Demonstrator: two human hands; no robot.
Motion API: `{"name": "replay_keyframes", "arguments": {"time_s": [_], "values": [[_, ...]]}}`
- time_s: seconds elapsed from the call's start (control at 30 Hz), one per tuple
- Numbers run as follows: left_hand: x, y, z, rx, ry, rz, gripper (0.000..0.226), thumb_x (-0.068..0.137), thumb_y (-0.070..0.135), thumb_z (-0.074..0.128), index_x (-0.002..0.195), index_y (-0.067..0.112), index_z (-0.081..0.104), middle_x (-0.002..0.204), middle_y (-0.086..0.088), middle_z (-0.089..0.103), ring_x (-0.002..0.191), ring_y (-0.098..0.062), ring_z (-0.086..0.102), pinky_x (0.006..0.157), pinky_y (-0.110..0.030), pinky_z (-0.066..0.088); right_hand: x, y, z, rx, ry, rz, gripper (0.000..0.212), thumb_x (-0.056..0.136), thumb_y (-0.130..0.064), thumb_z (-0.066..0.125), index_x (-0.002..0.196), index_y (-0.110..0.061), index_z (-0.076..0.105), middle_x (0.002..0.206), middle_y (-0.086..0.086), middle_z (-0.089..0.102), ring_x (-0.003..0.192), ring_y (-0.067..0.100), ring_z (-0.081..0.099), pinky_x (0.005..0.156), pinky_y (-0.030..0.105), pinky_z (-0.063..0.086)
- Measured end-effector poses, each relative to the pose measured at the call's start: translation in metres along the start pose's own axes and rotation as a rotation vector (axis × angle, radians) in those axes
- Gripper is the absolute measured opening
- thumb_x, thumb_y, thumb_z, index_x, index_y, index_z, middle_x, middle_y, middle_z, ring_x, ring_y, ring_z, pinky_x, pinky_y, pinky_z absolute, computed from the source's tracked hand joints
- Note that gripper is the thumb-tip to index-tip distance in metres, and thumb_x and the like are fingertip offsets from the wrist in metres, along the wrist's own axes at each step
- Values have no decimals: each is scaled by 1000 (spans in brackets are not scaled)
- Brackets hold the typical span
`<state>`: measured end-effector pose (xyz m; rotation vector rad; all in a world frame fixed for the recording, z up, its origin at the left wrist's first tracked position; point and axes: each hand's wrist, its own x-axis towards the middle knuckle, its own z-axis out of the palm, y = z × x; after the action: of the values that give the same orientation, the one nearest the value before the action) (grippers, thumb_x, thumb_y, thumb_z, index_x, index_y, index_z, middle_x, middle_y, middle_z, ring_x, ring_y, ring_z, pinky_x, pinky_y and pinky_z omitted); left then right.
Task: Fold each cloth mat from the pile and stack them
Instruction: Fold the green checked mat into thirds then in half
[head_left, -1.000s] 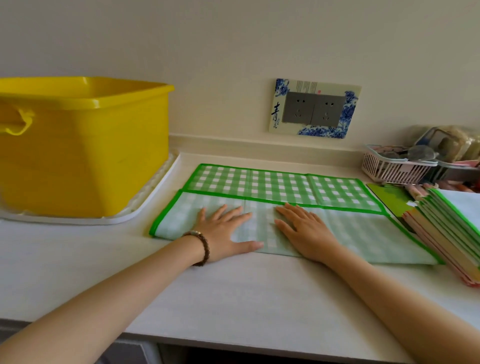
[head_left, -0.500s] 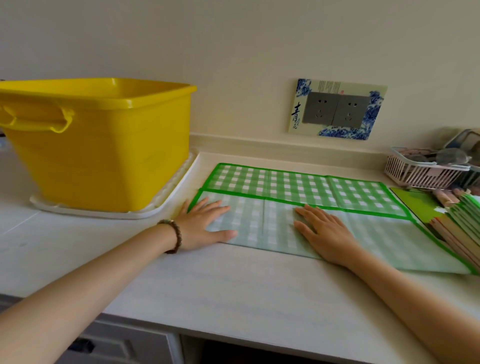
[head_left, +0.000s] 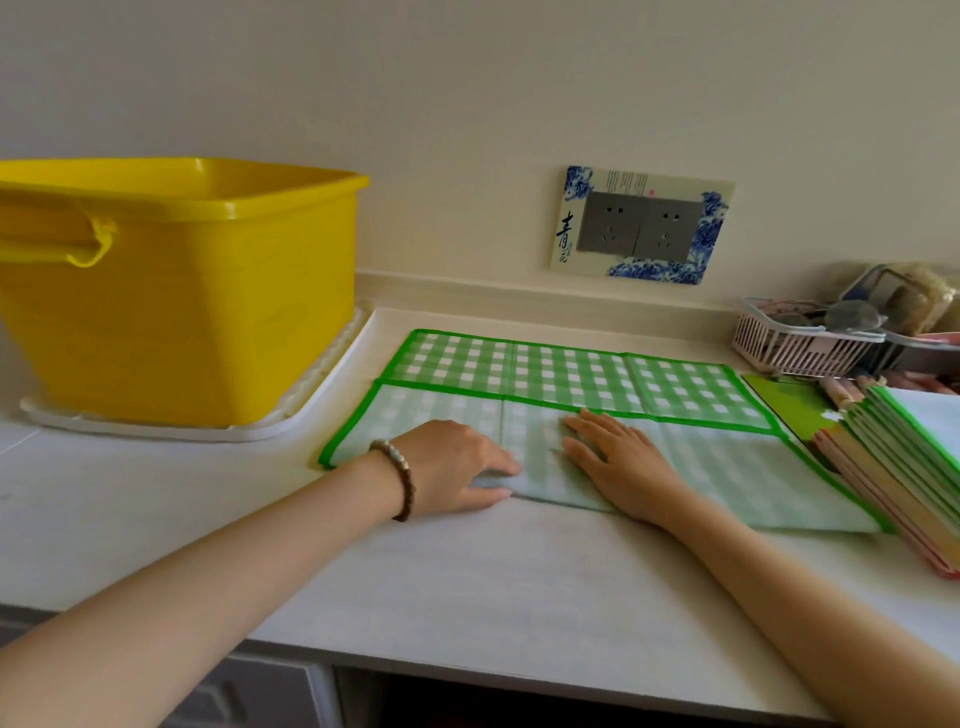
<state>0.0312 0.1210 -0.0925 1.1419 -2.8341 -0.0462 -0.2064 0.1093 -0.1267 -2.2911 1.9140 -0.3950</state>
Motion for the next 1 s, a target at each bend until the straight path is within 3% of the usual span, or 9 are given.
{"name": "replay_keyframes", "arguments": {"time_s": [0.13,0.33,0.4,0.57,0.67,0.77,0.83,0.9,1.0], "values": [[-6,3,5,88,17,63,58,92,48,21,140,25,43,147,9,39,130,-11,44,102,-30,40,-20,-5,-12,264,-49,-152,40,99,-37,36,136,-29,47,147,-14,36,133,-3,30,106,10,16],[-1,-3,15,163,-21,65,74,87,50,0,142,20,39,146,4,41,130,-17,46,99,-38,44,-51,10,-16,161,-181,-310,47,93,-48,30,139,-41,35,147,-27,24,137,-12,14,113,14,6],[-1,-7,15,96,-22,-5,68,90,54,7,139,26,44,141,4,49,126,-18,50,98,-36,43,-58,19,-21,163,-166,-313,48,90,-51,32,138,-45,34,145,-29,25,136,-14,14,113,13,8],[-1,-10,7,-62,71,-113,70,81,63,11,109,25,63,99,-1,69,88,-20,61,77,-31,44,-68,41,-29,160,-152,-271,39,95,-40,43,130,-56,33,143,-30,31,134,-14,22,112,12,15],[-2,-9,-3,-127,83,-103,45,95,51,29,71,16,45,62,0,47,58,-11,43,60,-27,33,-76,53,-40,127,-126,-219,38,98,-32,43,133,-46,41,138,-29,37,130,-11,32,111,13,23],[-1,-8,-17,-258,20,-114,39,100,30,37,63,19,30,56,6,30,50,-7,30,53,-20,26,-80,61,-57,145,-126,-90,39,89,-53,45,120,-35,61,113,-16,64,101,2,60,89,21,46],[1,-6,-29,-340,-62,-123,39,100,26,39,62,20,29,57,7,25,47,-5,28,51,-18,26,-78,63,-74,167,-154,-74,66,72,-80,40,89,-23,69,76,-12,60,66,6,52,65,27,44],[2,-5,-42,-386,-134,-112,39,99,28,40,62,20,30,59,8,23,47,-4,26,52,-17,25,-72,63,-89,178,-218,-93,66,72,-77,41,72,-14,61,64,-5,42,59,10,37,58,28,34],[0,-3,-65,-419,-220,-133,37,96,32,45,60,22,42,59,15,20,42,9,26,48,-9,28,-69,53,-113,206,-387,-103,48,77,-60,51,65,-14,55,62,-6,35,59,10,31,56,22,30]]}}
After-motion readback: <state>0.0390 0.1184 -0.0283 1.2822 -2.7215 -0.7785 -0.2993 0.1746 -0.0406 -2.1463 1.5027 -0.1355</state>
